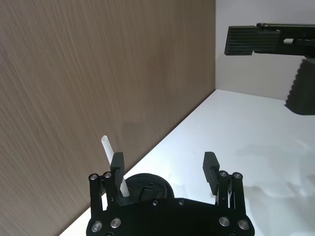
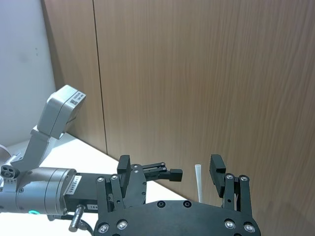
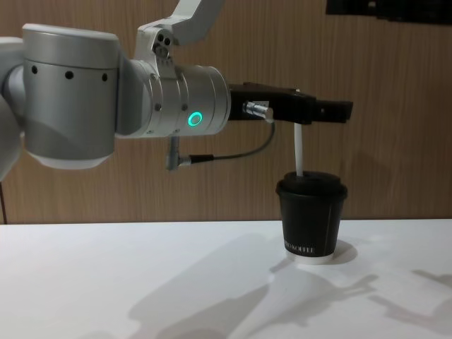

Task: Pick up the straw with one hand, pass it to the other hand, and insert it into the cup.

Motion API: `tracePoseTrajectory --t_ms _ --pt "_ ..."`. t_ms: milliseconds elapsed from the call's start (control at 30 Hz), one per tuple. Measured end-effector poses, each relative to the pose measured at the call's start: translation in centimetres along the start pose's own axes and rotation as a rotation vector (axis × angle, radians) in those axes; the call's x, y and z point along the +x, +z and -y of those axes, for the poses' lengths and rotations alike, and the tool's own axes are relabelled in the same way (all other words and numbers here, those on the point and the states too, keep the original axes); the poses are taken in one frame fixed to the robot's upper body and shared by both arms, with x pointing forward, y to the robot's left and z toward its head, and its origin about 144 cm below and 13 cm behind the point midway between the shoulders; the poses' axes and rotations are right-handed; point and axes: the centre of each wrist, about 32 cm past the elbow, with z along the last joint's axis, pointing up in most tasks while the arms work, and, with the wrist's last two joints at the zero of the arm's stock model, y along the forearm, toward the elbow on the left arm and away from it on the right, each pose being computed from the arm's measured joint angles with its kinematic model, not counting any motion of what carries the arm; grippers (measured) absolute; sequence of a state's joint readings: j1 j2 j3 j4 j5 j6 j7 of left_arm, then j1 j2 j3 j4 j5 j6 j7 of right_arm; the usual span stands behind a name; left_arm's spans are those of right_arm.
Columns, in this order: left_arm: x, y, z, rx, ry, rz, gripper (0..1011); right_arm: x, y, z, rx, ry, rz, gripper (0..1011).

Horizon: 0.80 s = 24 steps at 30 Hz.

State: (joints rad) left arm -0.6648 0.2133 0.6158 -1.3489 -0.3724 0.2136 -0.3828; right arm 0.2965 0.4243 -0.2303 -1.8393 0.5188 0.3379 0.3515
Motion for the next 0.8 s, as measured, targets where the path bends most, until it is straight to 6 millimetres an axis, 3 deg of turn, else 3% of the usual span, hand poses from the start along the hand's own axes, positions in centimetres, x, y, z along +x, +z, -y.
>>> tracePoseTrajectory --t_ms 800 --pt "-0.34 -0.07 -0.33 -0.001 0.001 0.002 1003 -0.41 0.31 -0.27 -0.001 -0.001 -0.002 1001"
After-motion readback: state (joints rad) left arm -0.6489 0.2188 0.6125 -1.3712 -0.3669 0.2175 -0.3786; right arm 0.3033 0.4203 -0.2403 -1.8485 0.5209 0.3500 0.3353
